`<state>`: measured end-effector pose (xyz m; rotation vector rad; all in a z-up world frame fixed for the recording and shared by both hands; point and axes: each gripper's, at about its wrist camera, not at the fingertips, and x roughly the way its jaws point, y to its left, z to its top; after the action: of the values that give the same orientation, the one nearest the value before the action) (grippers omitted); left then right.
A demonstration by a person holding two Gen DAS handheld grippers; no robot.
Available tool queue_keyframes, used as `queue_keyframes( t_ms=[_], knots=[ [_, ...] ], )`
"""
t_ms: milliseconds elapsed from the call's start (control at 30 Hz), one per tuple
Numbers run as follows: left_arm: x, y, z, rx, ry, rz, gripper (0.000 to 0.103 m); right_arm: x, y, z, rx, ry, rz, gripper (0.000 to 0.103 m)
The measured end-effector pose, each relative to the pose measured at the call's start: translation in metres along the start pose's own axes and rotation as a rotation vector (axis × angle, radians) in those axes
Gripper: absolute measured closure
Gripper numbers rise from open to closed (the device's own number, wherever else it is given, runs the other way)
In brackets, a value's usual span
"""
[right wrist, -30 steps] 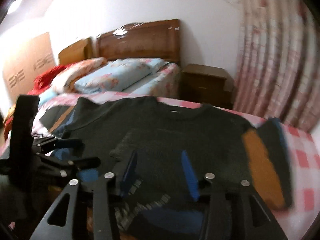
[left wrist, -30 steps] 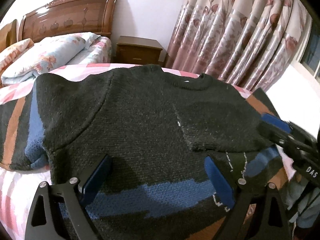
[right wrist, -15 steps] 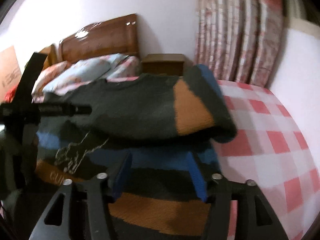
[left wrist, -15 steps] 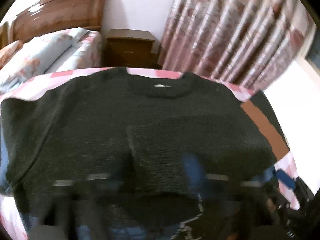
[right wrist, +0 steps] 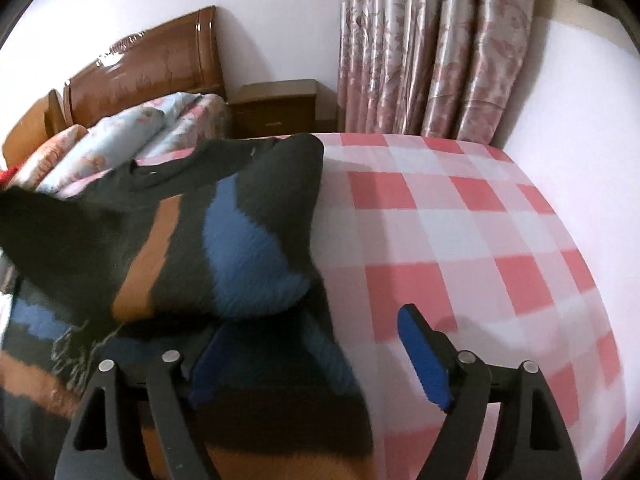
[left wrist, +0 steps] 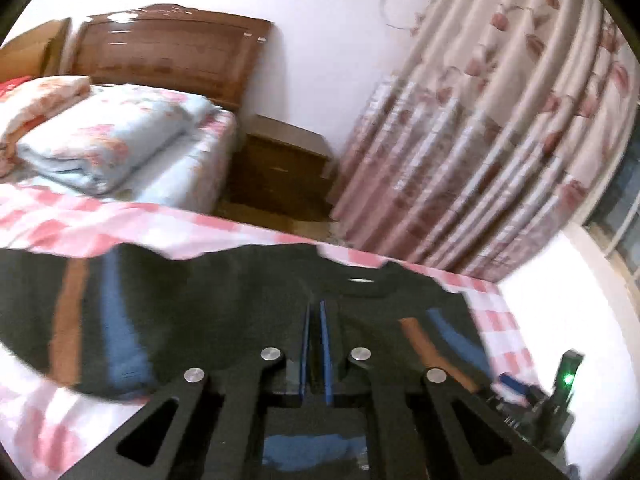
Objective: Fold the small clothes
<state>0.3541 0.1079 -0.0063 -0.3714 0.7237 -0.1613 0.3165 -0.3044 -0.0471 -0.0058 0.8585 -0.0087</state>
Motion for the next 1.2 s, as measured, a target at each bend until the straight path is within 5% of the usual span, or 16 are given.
queue_keyframes(
  t_ms=[167, 333, 400, 500, 633, 800, 933, 967, 1000, 1033, 1200],
  knots=[
    [0.009, 0.048, -0.031, -0.087, 0.044, 0.095, 0.099, 0.014, -0.018, -0.003, 0.092, 0.014, -0.035, 0.0],
    [0.032, 0.045, -0.048, -0.113, 0.136, -0.023, 0.097, 0.008, -0.009, -0.005, 0.048, 0.005, -0.035, 0.0],
    [0.043, 0.03, -0.051, -0.069, 0.174, -0.01, 0.077, 0.01, -0.007, -0.005, 0.036, 0.009, -0.041, 0.0],
    [0.06, 0.022, -0.058, -0.078, 0.216, 0.055, 0.076, 0.01, -0.009, -0.005, 0.047, 0.009, -0.031, 0.0],
    [0.052, 0.023, -0.067, -0.114, 0.15, 0.093, 0.075, 0.011, -0.011, -0.005, 0.054, 0.011, -0.017, 0.0],
    [0.05, 0.02, -0.073, -0.06, 0.126, 0.233, 0.073, 0.014, -0.008, -0.005, 0.04, 0.019, -0.017, 0.0],
    [0.06, 0.002, -0.075, 0.044, 0.155, 0.22, 0.056, 0.014, -0.008, -0.005, 0.044, 0.02, -0.017, 0.0],
    [0.063, -0.003, -0.075, 0.083, 0.158, 0.234, 0.059, 0.014, -0.008, -0.005, 0.044, 0.02, -0.018, 0.0],
    [0.065, -0.006, -0.075, 0.104, 0.155, 0.218, 0.082, 0.014, -0.008, -0.005, 0.045, 0.019, -0.018, 0.0],
    [0.064, -0.004, -0.074, 0.084, 0.172, 0.152, 0.092, 0.014, -0.008, -0.005, 0.048, 0.018, -0.02, 0.0],
    [0.039, 0.007, -0.064, -0.001, 0.103, 0.106, 0.093, 0.01, -0.014, -0.006, 0.075, -0.003, -0.024, 0.0]
  ],
)
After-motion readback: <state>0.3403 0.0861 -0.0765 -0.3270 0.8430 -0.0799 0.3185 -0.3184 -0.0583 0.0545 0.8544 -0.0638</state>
